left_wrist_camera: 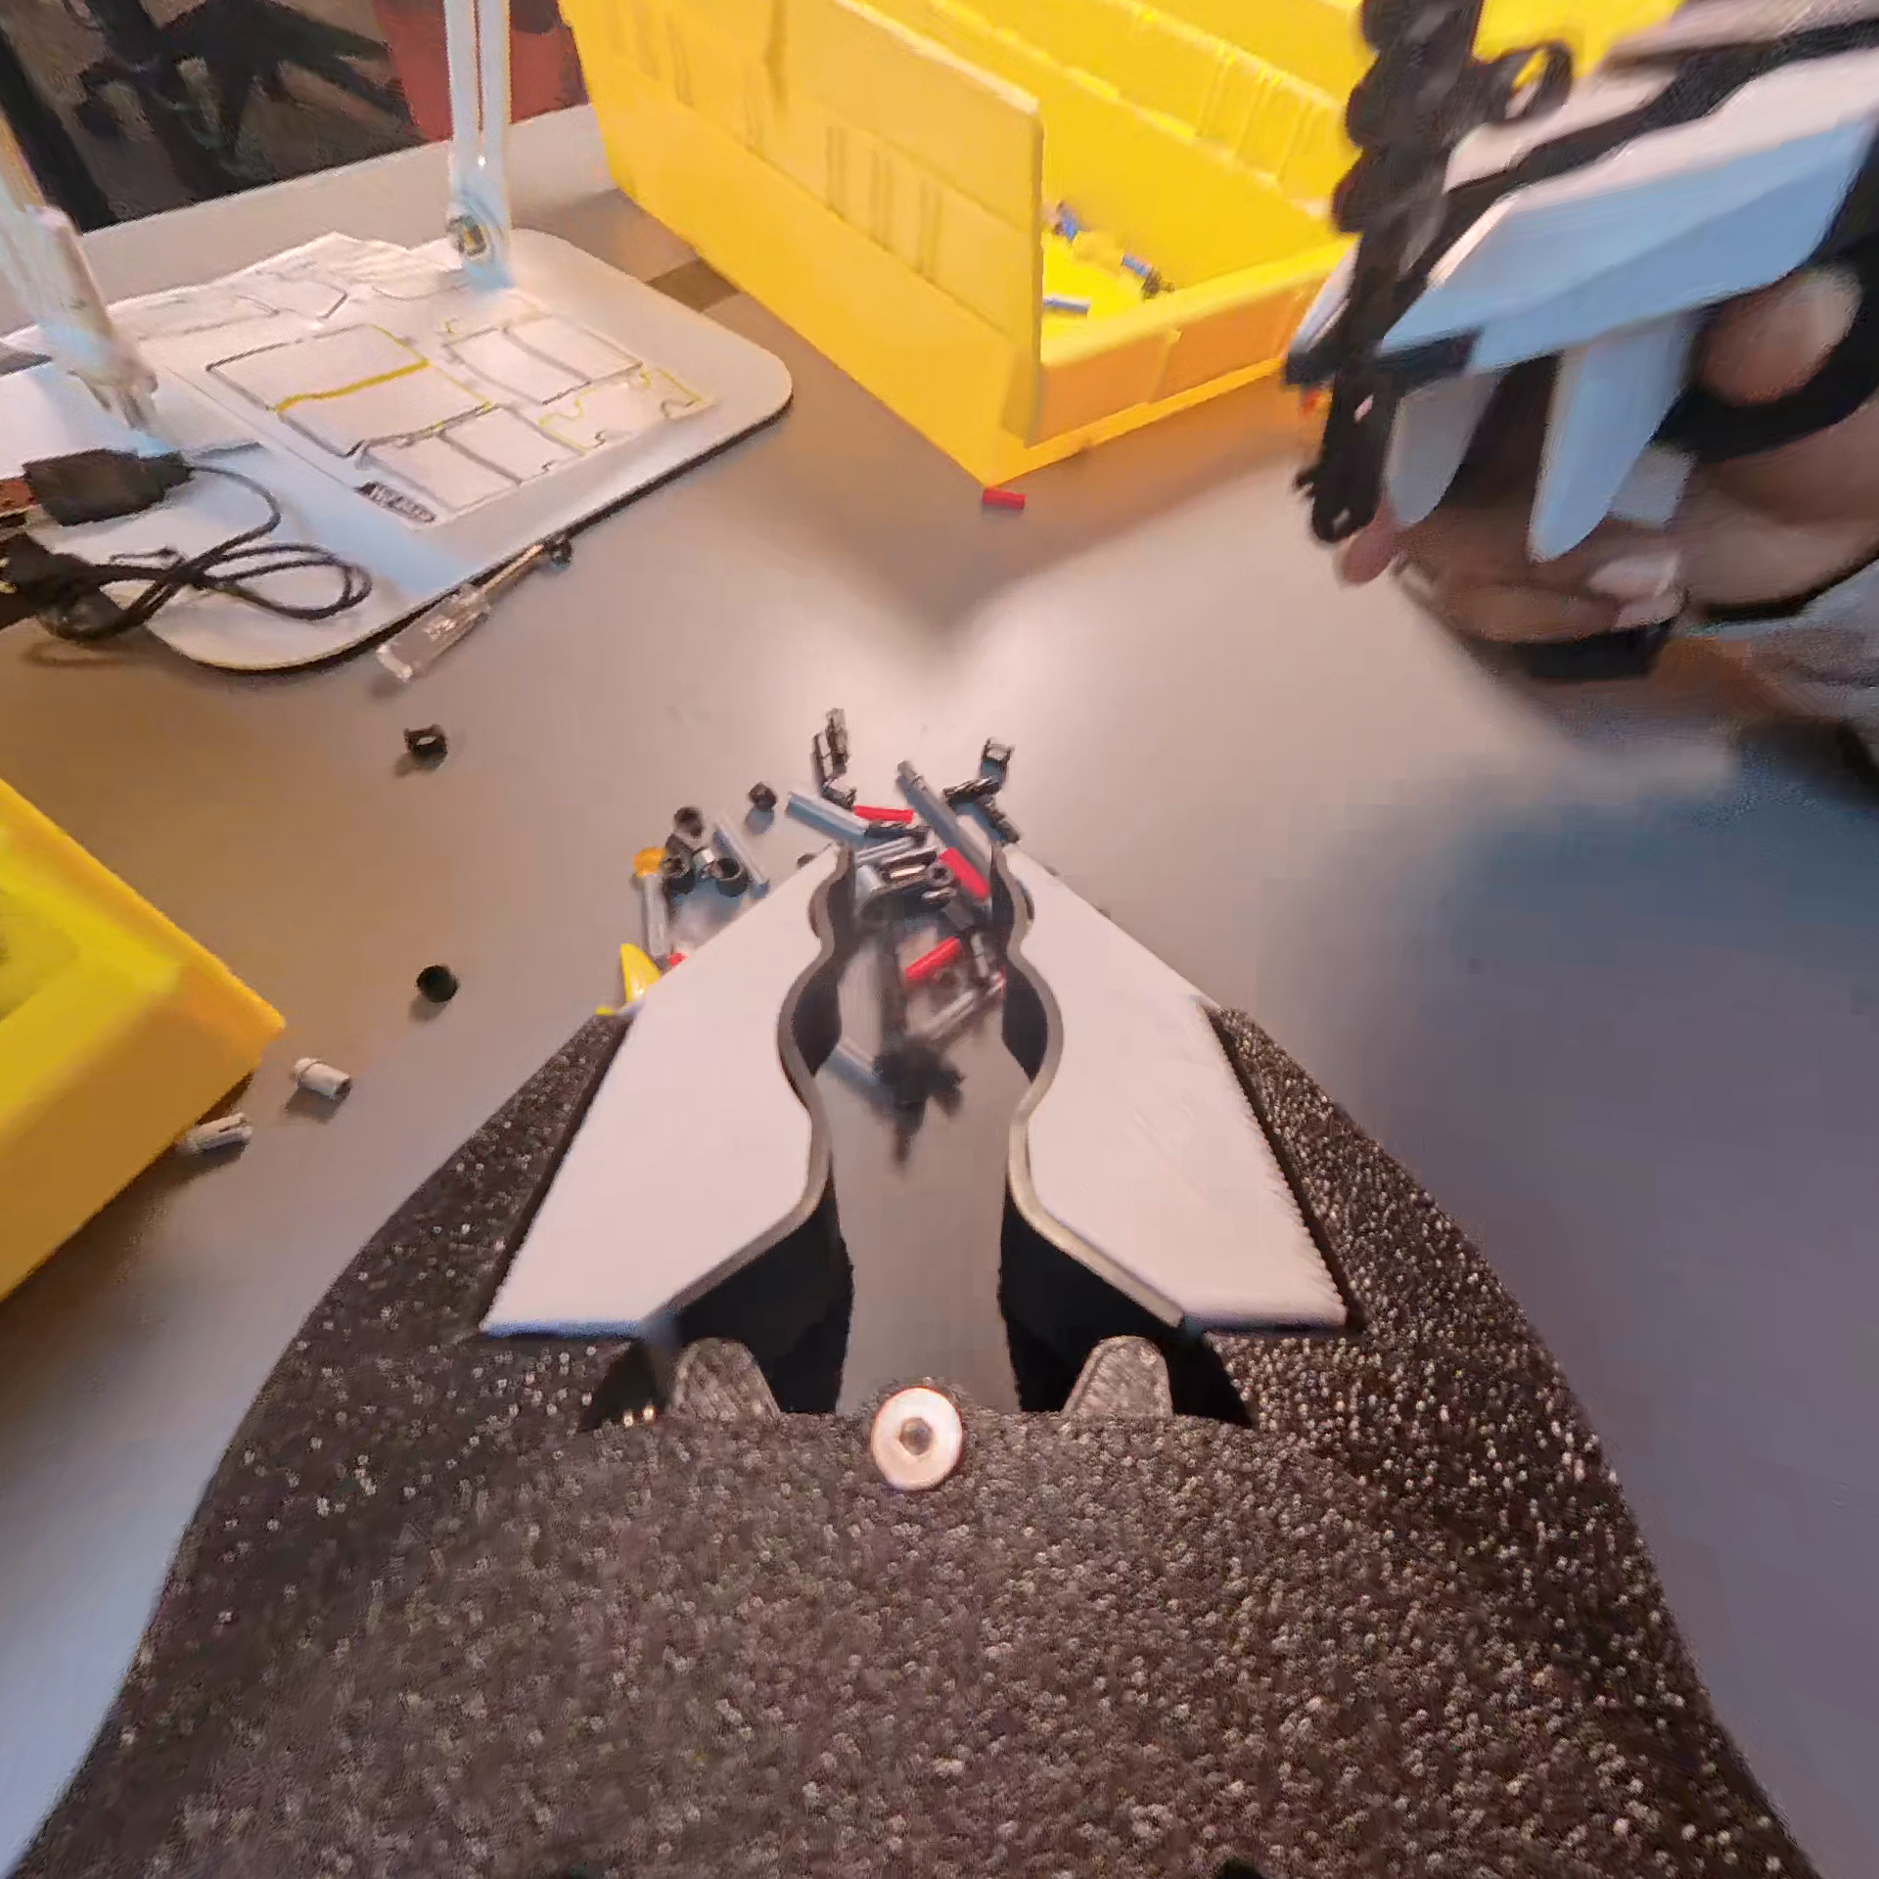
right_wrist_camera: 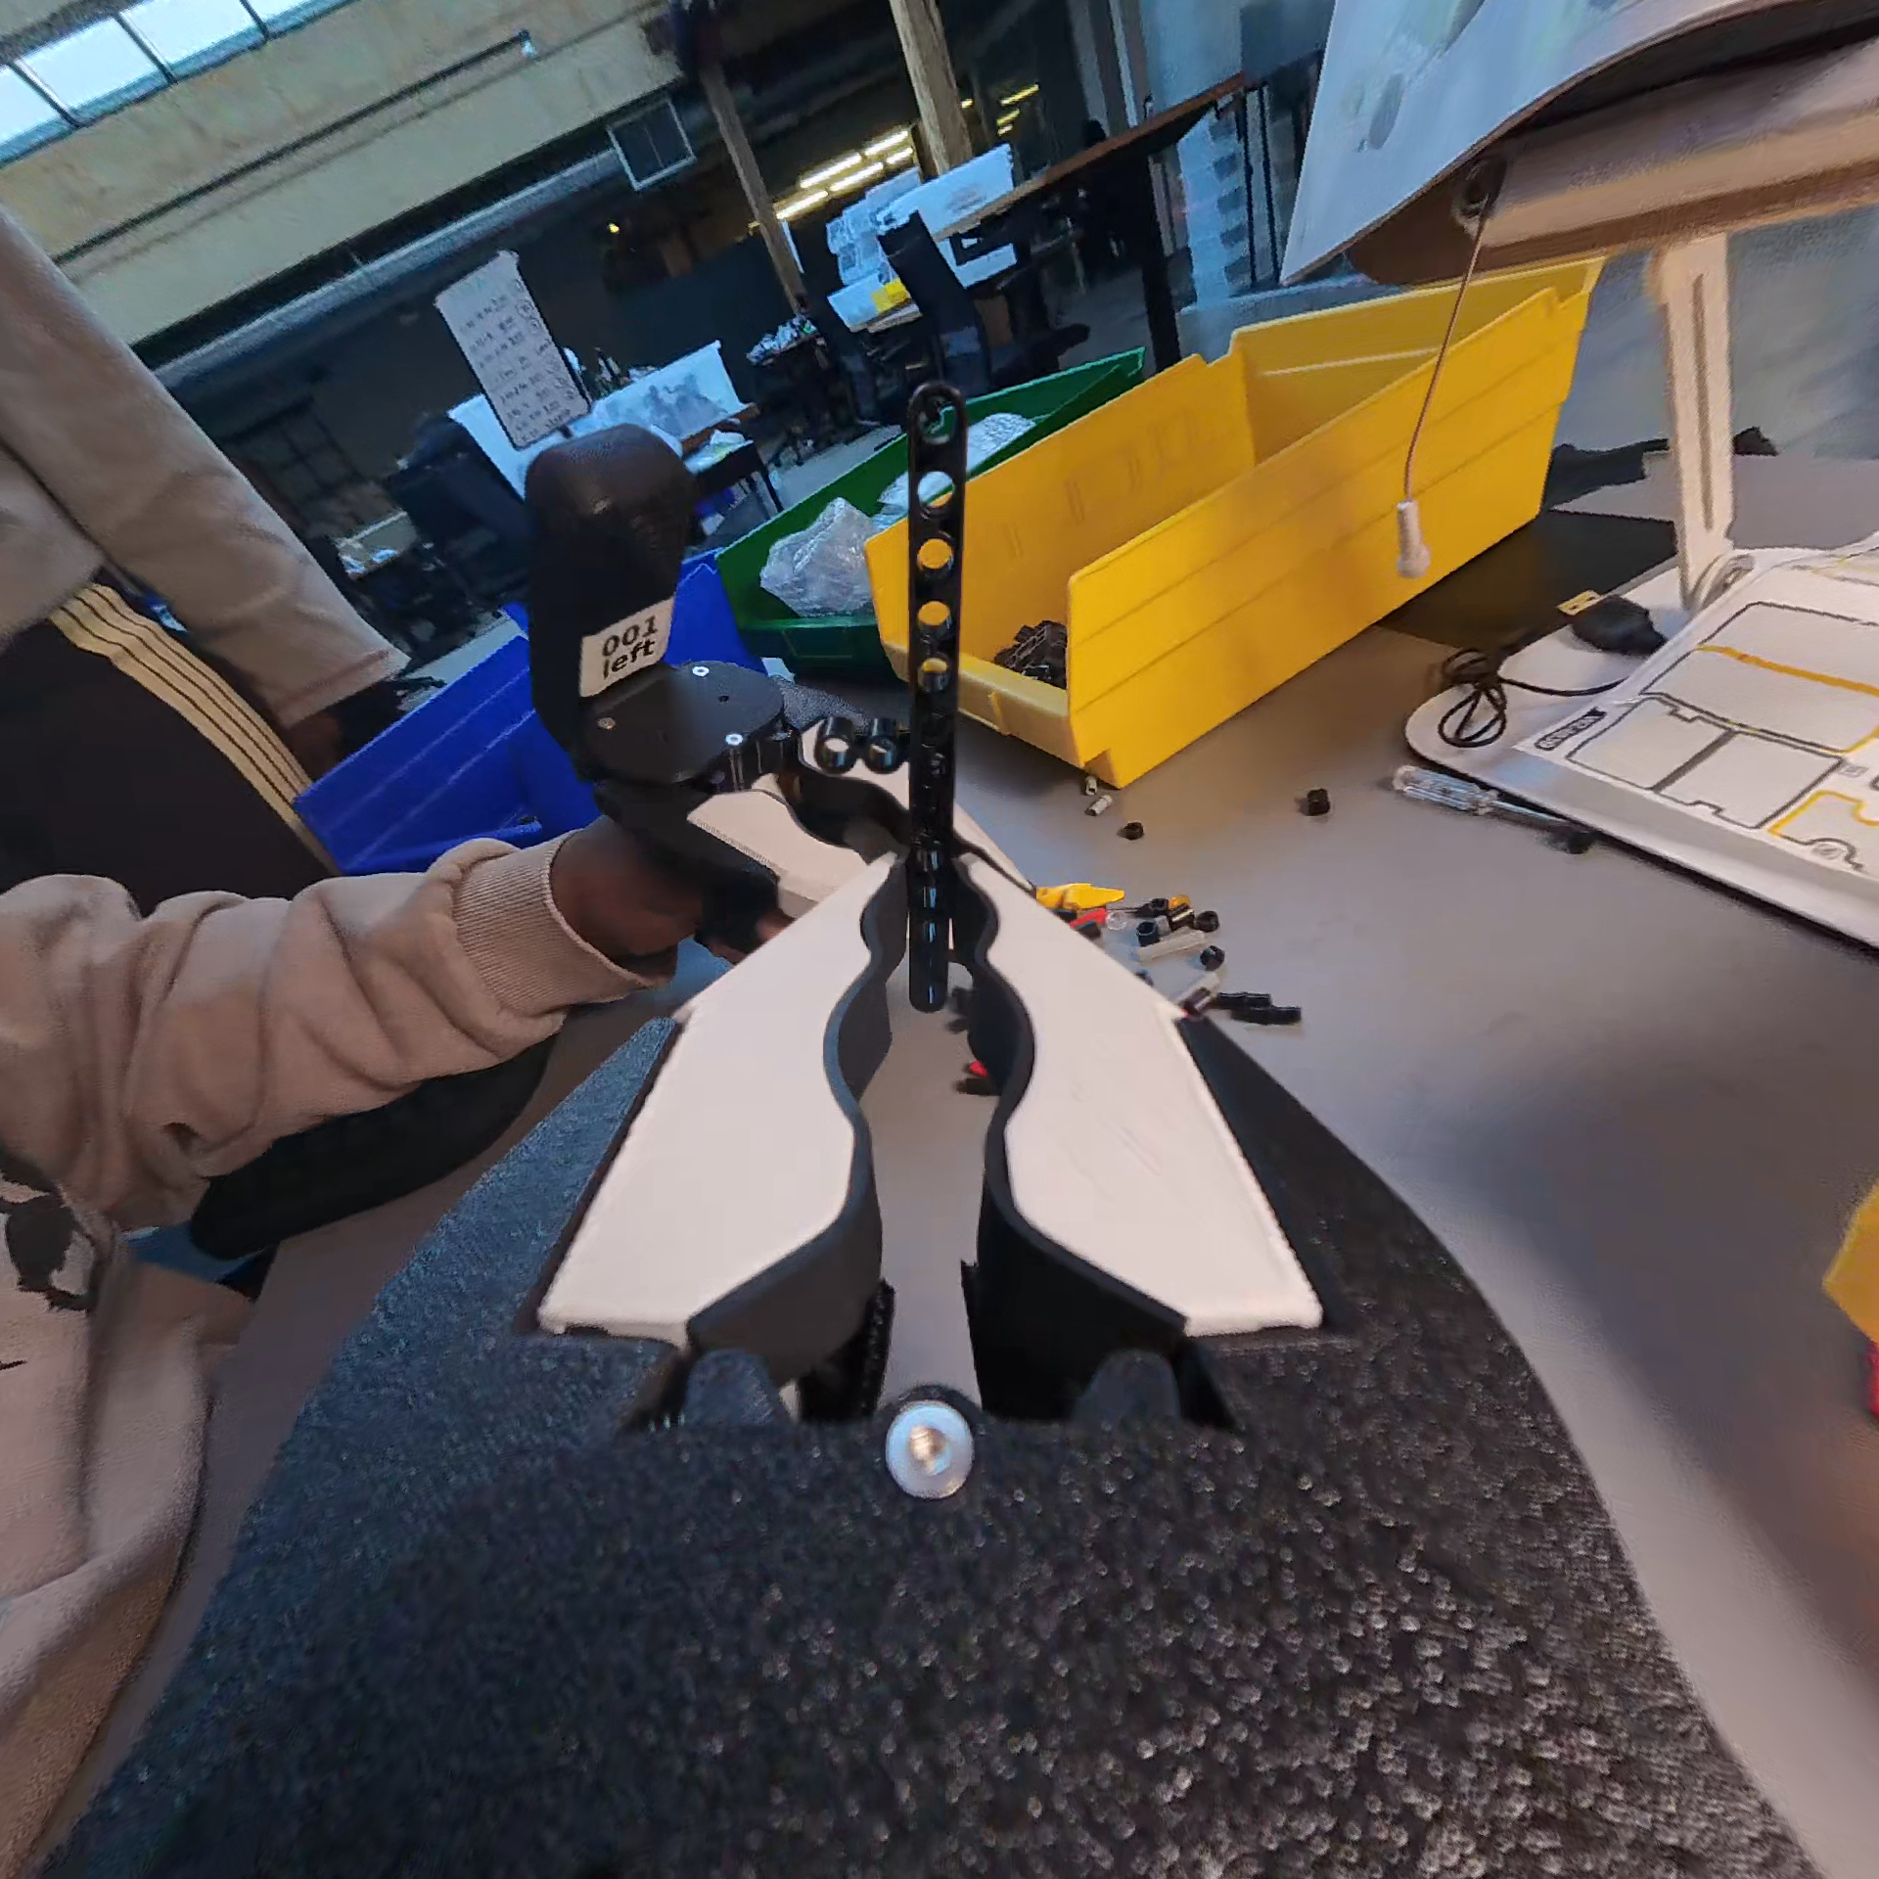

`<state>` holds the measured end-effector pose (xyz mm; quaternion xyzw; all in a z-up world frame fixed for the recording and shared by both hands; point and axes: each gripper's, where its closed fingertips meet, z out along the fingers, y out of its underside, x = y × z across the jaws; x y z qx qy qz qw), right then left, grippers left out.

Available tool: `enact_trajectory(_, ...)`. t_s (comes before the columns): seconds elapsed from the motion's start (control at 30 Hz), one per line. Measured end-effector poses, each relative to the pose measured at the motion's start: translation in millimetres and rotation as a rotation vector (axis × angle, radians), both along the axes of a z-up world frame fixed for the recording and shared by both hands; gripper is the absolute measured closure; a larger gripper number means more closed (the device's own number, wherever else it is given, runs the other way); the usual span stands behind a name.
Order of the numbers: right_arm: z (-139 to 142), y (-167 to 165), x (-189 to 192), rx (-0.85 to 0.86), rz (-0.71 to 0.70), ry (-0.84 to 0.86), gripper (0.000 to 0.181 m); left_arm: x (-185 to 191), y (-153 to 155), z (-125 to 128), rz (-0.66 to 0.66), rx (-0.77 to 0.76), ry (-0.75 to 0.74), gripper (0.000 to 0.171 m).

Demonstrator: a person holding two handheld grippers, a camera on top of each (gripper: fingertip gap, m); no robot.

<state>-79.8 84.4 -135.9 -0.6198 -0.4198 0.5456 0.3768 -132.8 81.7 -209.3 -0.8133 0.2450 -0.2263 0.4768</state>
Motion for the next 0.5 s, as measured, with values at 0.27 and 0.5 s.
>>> enact_trajectory(0.27, -5.1, -23.8, -10.8, -0.09, 0.119, 0.039, 0.175, 46.6, -36.2, 47.0, -0.246, 0.036, -0.346, 0.145)
enact_trajectory(0.5, -9.5, -34.1, -14.9, -0.103, 0.162, 0.027, 0.175, 50.0, -46.5, 48.5, -0.262, 0.029, -0.381, 0.149)
